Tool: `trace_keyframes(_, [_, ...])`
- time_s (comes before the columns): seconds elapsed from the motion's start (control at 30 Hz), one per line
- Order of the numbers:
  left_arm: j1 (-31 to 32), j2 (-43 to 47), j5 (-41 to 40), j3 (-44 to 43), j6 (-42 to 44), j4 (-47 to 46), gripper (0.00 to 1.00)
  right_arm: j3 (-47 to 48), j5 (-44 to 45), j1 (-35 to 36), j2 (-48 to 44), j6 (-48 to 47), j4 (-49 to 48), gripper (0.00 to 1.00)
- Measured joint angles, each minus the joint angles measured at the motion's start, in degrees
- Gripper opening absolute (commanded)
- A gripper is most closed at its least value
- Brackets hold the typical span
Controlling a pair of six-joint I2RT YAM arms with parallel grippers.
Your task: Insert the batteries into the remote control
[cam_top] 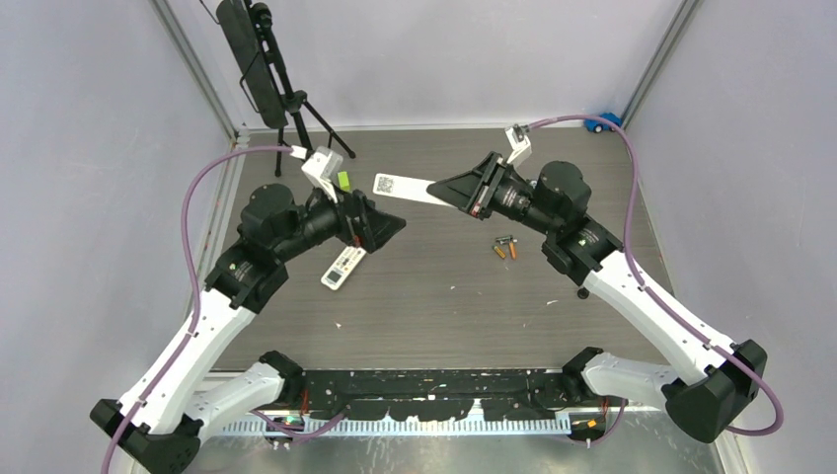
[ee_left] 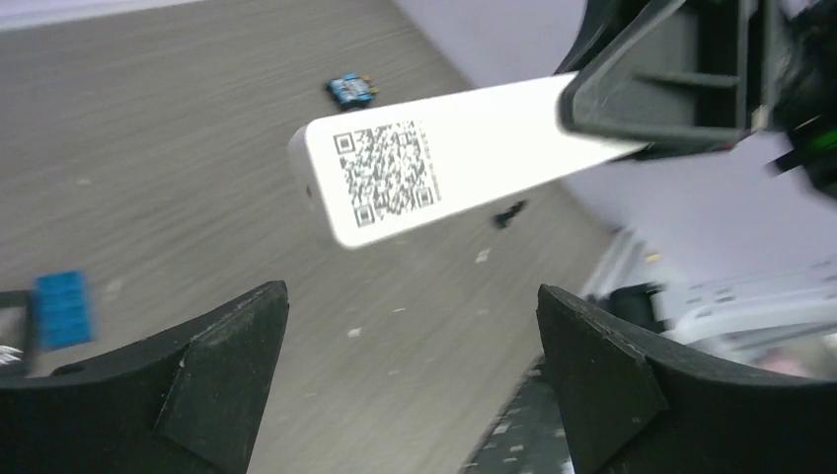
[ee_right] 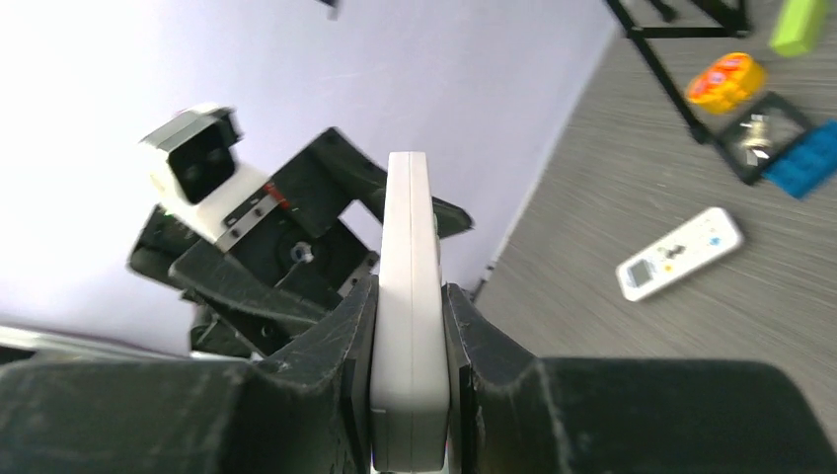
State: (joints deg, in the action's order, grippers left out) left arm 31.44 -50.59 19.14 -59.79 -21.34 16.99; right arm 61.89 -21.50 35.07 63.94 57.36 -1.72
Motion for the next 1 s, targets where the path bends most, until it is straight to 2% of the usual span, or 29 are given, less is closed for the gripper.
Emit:
trace_keyframes(0.17, [-1.38, -1.57, 5.73, -3.54, -14.27, -1.84, 0.99, -0.15, -3.21, 0.00, -0.44, 4.20, -5.40, 0.00])
trace_keyframes(0.2, [-2.16, -1.53, 7.10, -3.54, -16.96, -2.75, 0.97, -0.50, -3.78, 0.00, -0.44, 4.92, -6.51, 0.00])
trace_keyframes(0.27, [-4.63, -1.88, 10.40, -3.52, -22.73, -4.98, 0.84, -1.42, -4.83, 0.00, -0.44, 6.27, -8.39, 0.00])
trace_keyframes(0.4, [-10.47, -3.89, 17.62, 0.07, -36.33, -17.31, 0.55, -2.64, -7.45, 0.00, -0.15, 8.52, -11.19, 0.00])
trace_keyframes(0.53, [-12.74, -6.78, 22.69, 3.26, -45.66, -24.65, 0.46, -2.86, -8.81, -0.15, 0.31, 8.90, -11.87, 0.01])
trace_keyframes(0.63, [-12.79, -7.21, 25.46, 3.85, -47.89, -25.92, 0.38, -2.99, -9.49, -0.35, 1.36, 9.03, -12.02, 0.02])
trace_keyframes(0.73, [-12.90, -7.32, 27.58, 3.85, -48.74, -26.12, 0.11, -2.99, -10.29, -0.31, 2.10, 8.94, -13.09, 0.06])
trace_keyframes(0.77, [-13.05, -7.48, 28.24, 3.85, -49.20, -26.27, 0.02, -2.99, -10.62, -0.31, 2.25, 8.85, -13.29, 0.13])
trace_keyframes(0.83, [-13.33, -7.87, 29.57, 3.69, -50.58, -27.65, 0.00, -2.99, -11.43, -0.42, 2.60, 8.70, -13.68, 0.28])
trace_keyframes(0.9, [-13.64, -8.41, 30.56, 3.65, -50.73, -28.30, 0.00, -2.99, -11.13, -0.44, 2.64, 7.96, -13.66, 0.38])
trace_keyframes(0.97, [-13.94, -9.42, 31.47, 3.61, -50.25, -29.07, 0.00, -2.99, -10.14, -0.50, 2.60, 6.27, -12.39, 0.39])
trace_keyframes(1.0, [-14.03, -9.94, 31.82, 3.61, -49.96, -29.22, 0.00, -3.19, -9.57, -0.57, 2.64, 5.46, -11.54, 0.36])
